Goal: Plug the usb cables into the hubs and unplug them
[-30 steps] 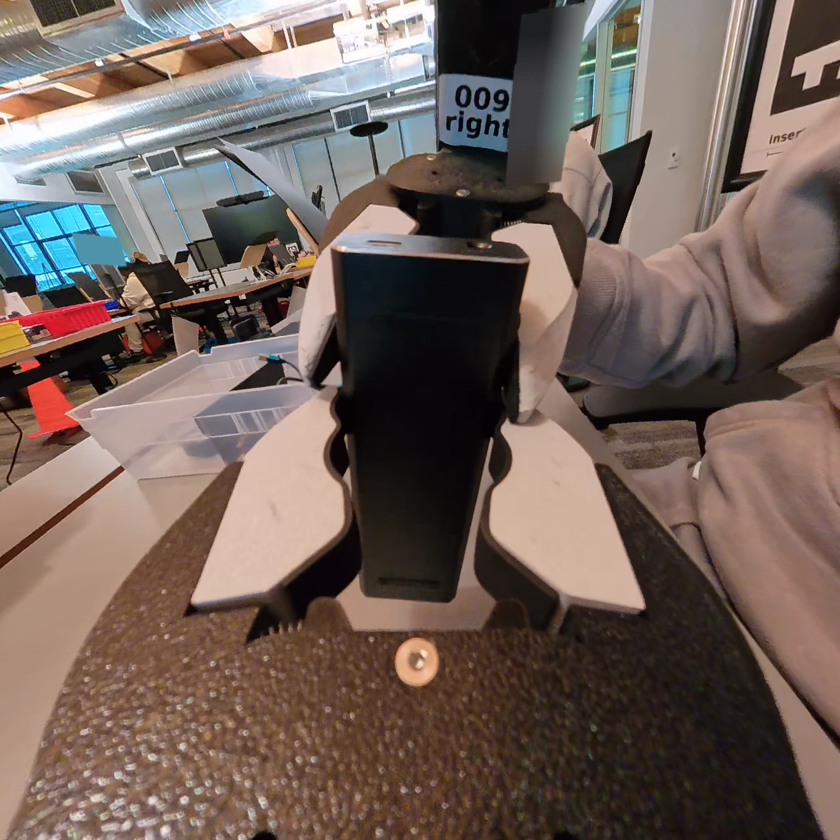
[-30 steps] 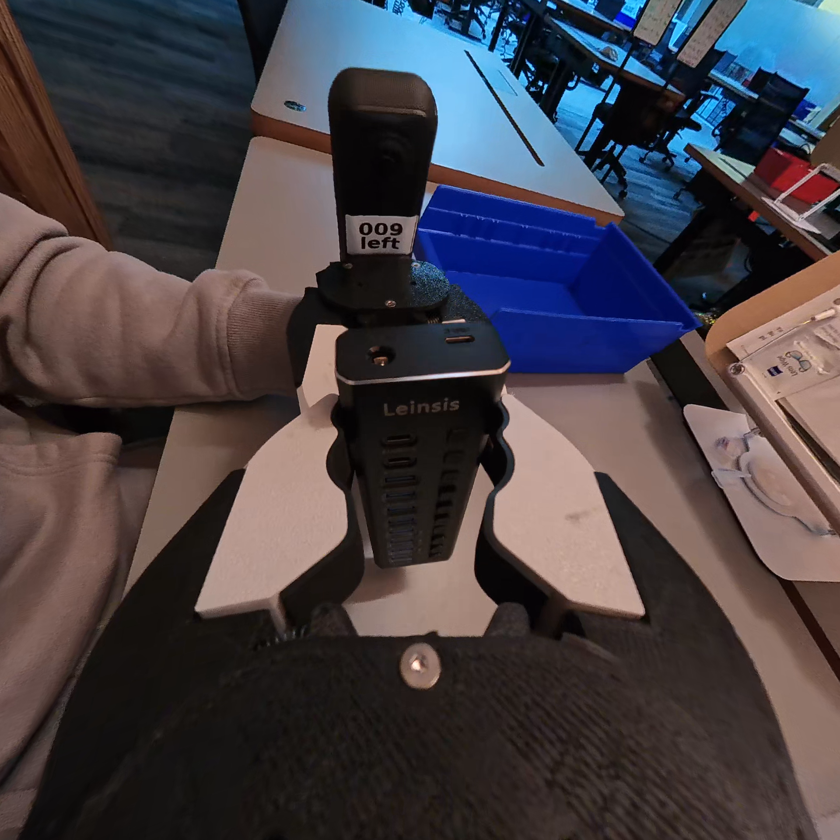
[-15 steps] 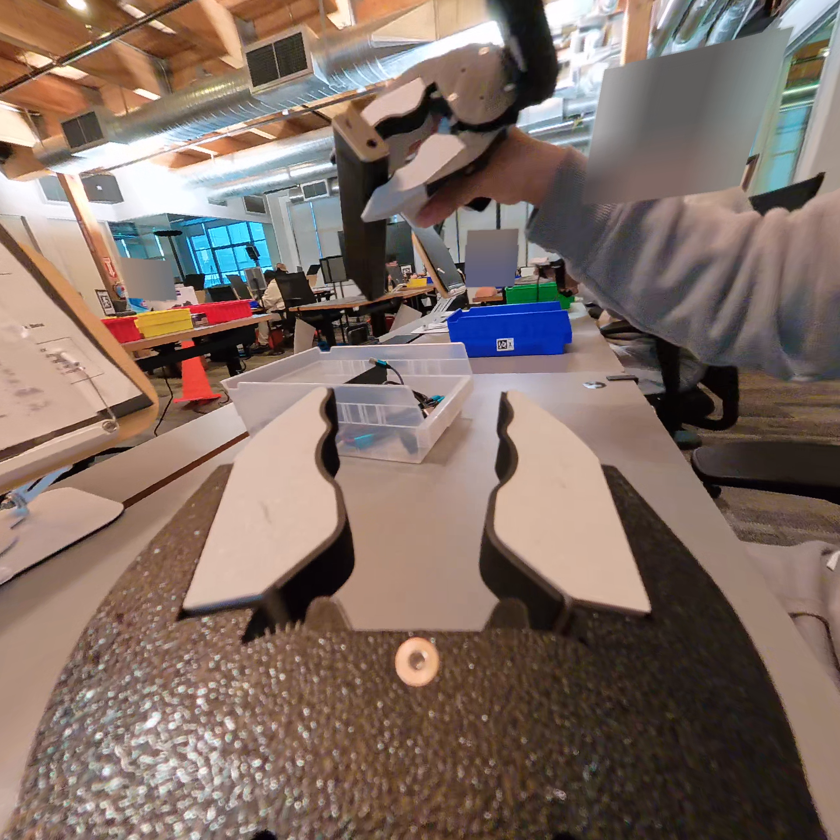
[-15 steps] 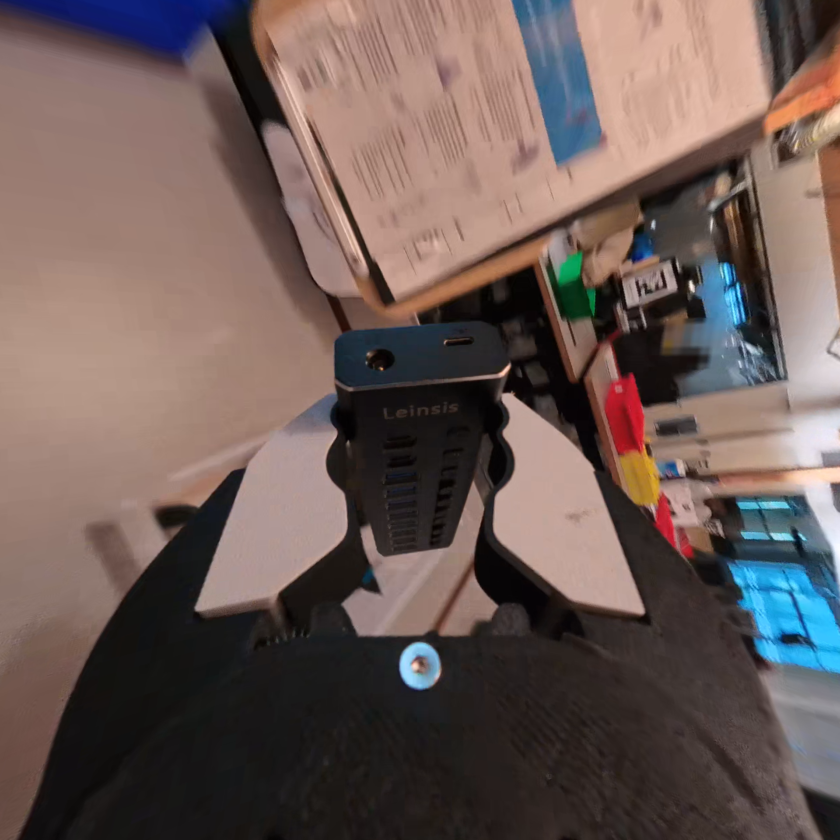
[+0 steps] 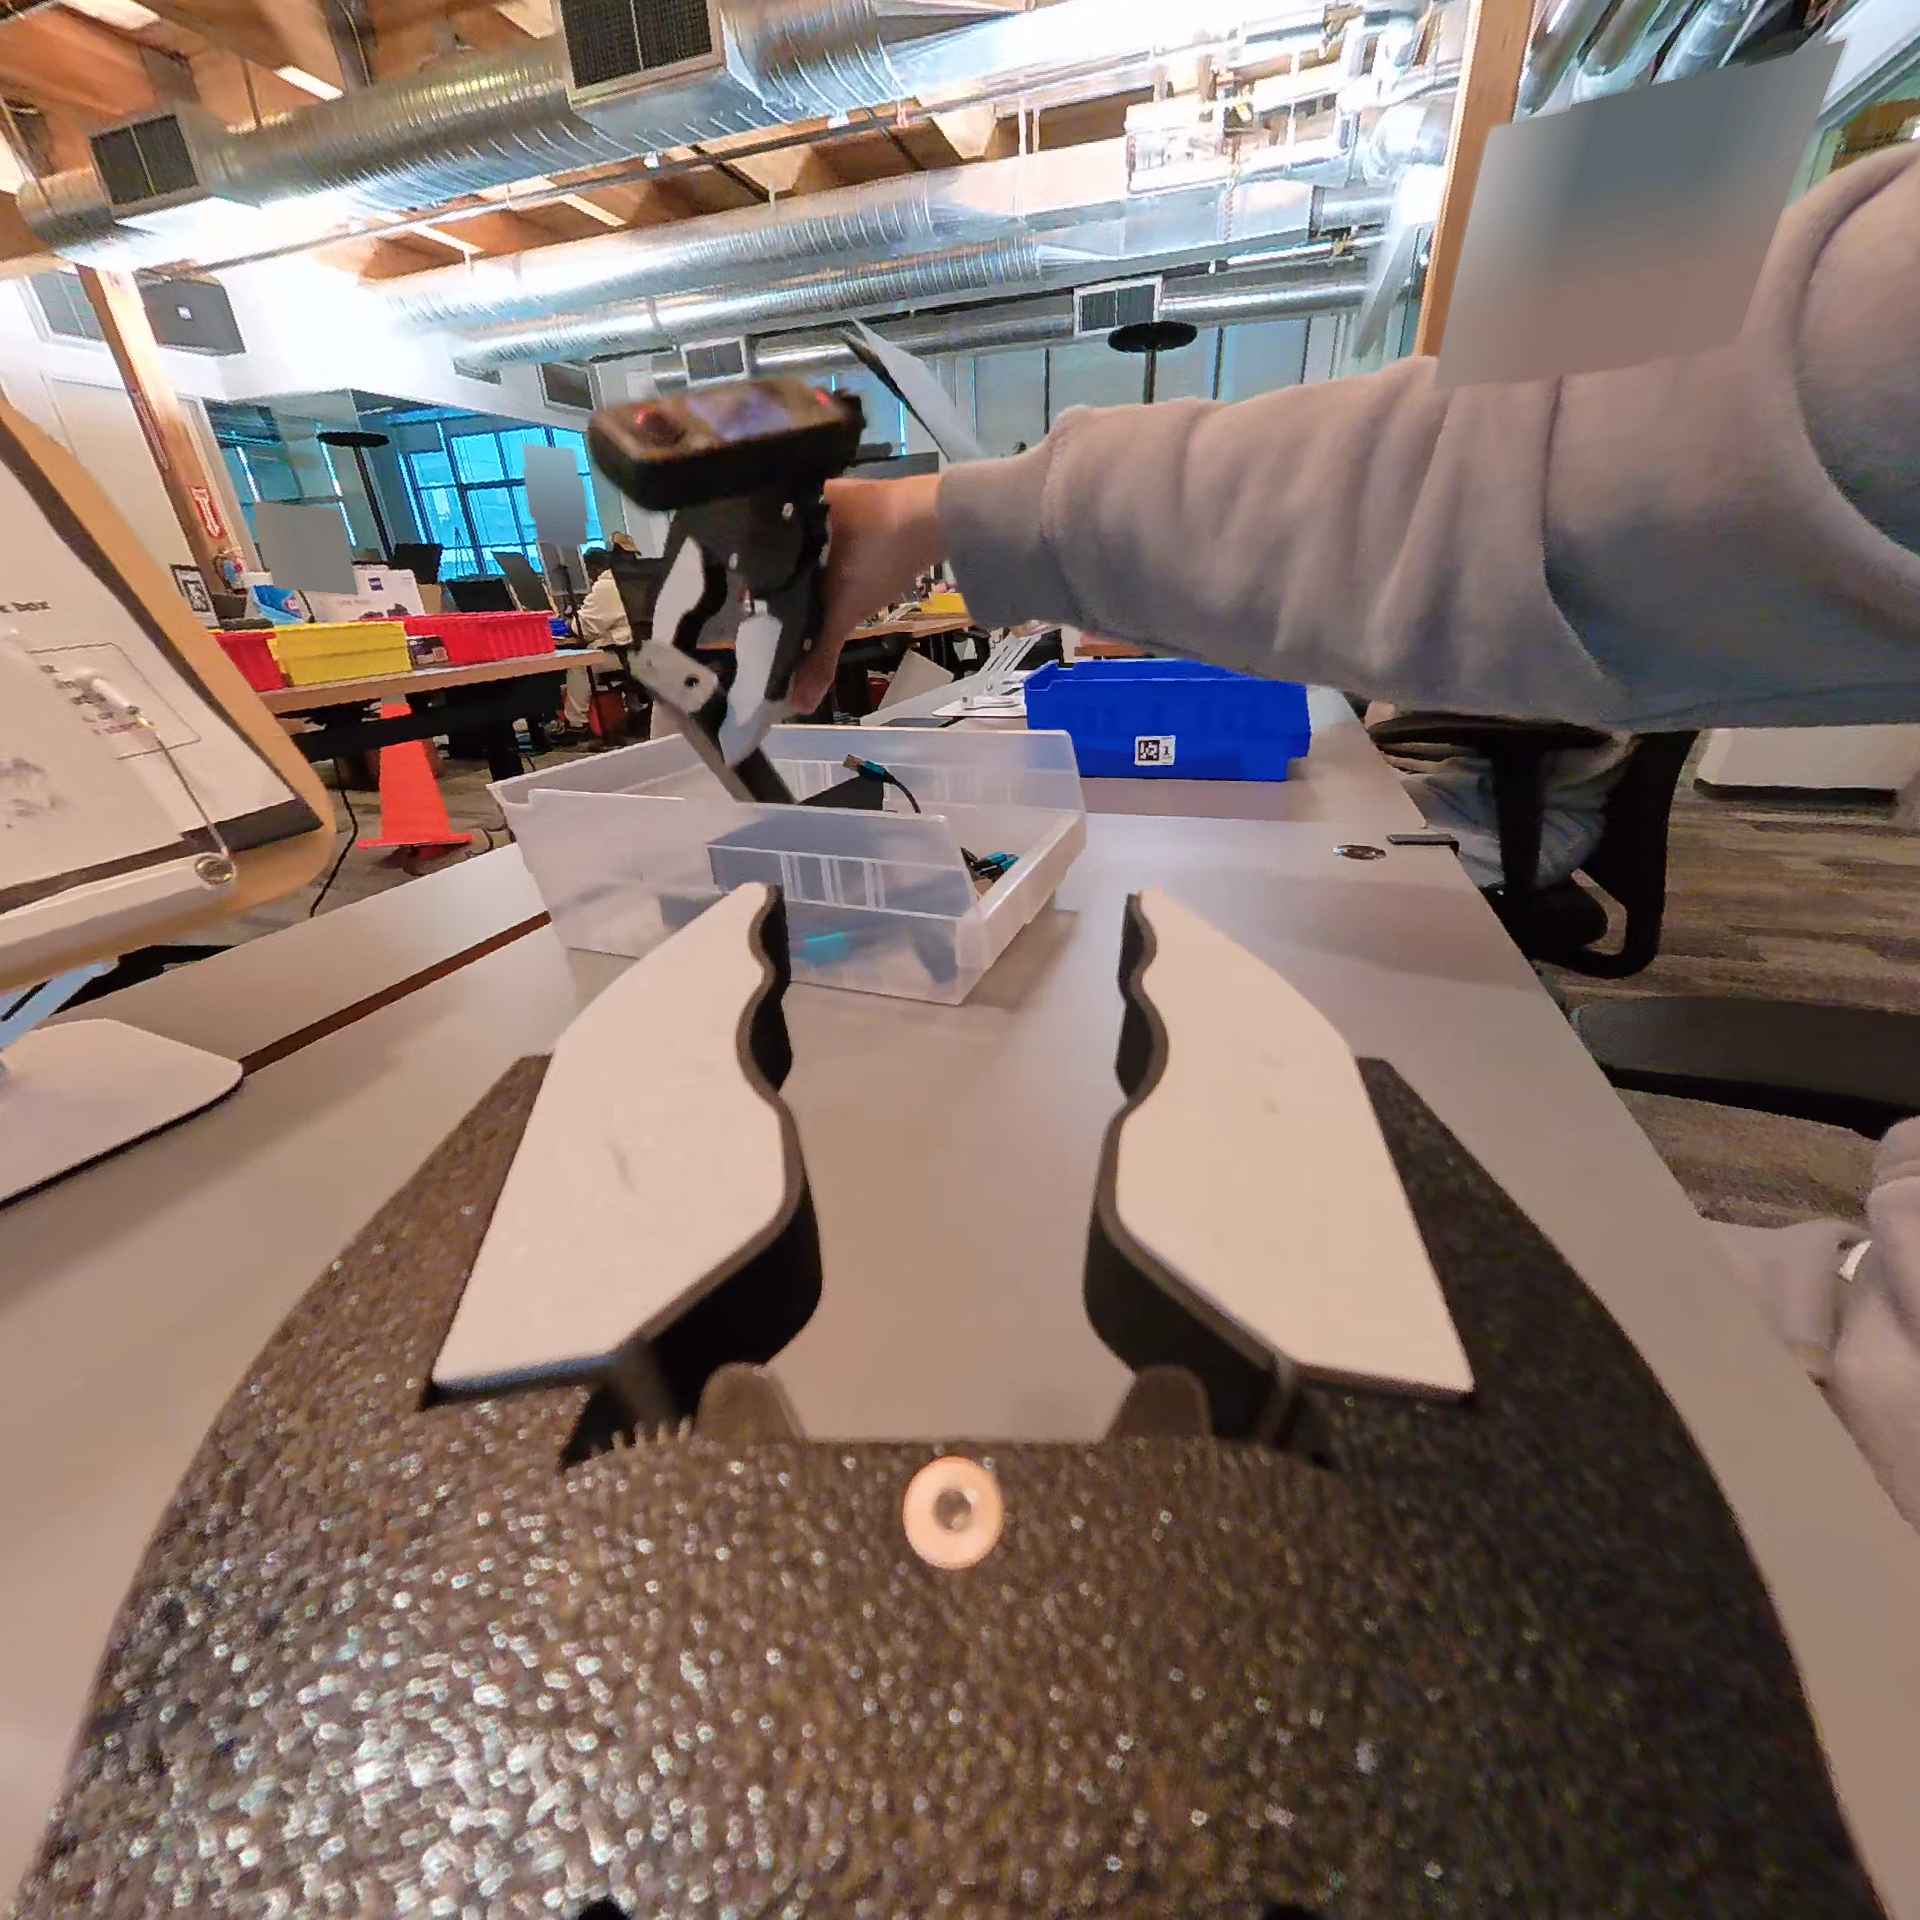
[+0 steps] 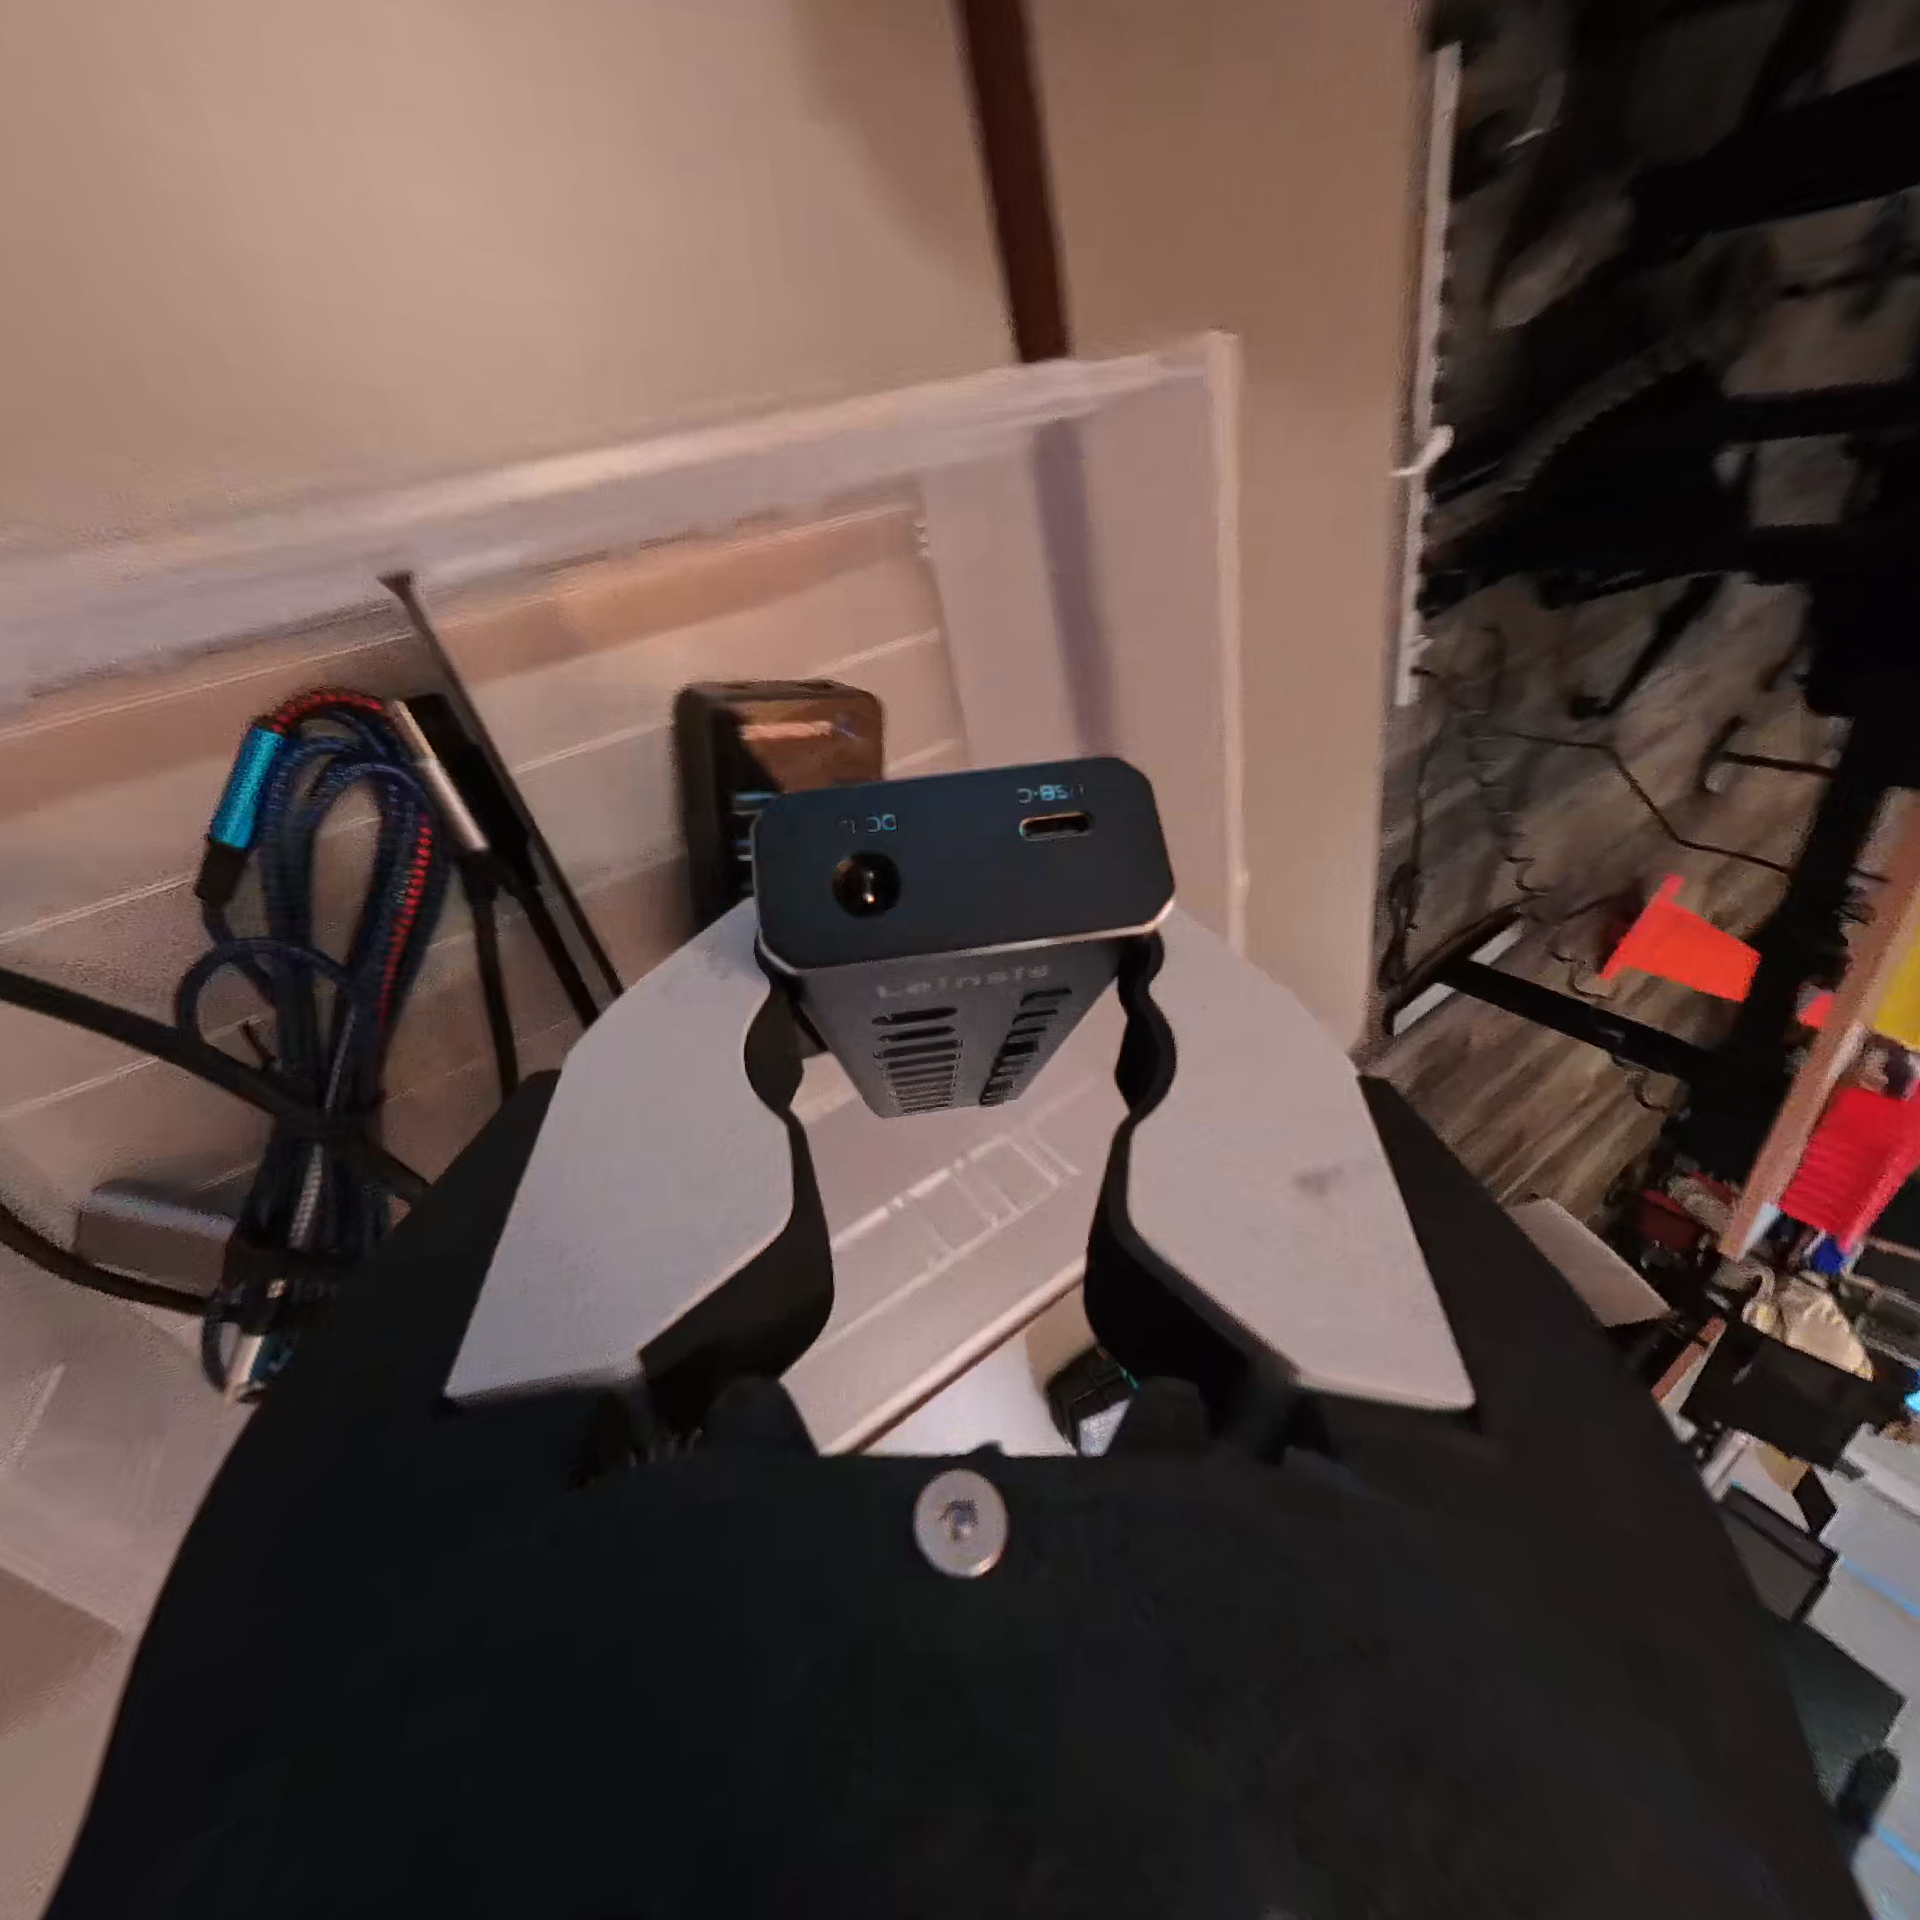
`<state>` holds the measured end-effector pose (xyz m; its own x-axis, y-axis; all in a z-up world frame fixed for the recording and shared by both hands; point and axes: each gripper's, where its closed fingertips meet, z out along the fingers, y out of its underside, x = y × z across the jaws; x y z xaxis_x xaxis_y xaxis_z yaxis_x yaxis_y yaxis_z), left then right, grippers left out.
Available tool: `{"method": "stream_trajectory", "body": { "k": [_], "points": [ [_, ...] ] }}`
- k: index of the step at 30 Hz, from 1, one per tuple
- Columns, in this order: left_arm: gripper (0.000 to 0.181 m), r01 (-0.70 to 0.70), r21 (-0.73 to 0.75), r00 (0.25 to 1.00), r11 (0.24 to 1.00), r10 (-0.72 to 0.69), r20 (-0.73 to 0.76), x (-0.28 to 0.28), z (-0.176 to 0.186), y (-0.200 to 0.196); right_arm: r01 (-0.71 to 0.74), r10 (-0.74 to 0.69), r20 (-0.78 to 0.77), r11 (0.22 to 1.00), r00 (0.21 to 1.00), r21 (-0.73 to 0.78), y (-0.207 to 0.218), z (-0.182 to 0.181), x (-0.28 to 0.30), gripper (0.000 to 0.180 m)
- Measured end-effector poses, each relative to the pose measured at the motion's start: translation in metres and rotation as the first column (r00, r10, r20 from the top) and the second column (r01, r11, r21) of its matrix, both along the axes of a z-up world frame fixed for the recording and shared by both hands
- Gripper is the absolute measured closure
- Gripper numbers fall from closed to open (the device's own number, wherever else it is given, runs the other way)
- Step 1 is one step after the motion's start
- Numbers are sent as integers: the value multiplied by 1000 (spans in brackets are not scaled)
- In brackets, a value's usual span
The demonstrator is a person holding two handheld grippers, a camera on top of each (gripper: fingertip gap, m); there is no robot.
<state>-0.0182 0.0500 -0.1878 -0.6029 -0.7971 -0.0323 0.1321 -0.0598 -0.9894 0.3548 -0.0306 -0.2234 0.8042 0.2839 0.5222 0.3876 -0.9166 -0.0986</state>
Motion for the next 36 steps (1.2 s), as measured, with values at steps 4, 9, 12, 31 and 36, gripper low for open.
{"method": "stream_trajectory", "body": {
  "k": [4, 9, 12, 31, 36],
  "points": [
    [120, 12, -53, 1000, 999, -12, 7, -1, 5, 3, -6, 3, -18, 983, 1000, -181, 7, -38, 1, 119],
    [120, -10, -15, 1000, 1000, 10, 9, 0, 2, 5, 51, -65, -105, 990, 992, -132, 13, -67, 8, 119],
    [120, -2, -47, 1000, 999, 3, 14, -1, 5, 7, 80, -94, -142, 992, 985, -102, 14, -70, 7, 119],
    [113, -542, -22, 840, 840, 542, -21, -4, 34, 105, 234, 114, -435, 708, 893, 666, 69, 32, -215, 94],
    [112, -868, 292, 380, 402, 916, -131, -86, 31, 251, 171, 178, -397, 694, 900, 700, 39, 14, -273, 89]
  ]
}}
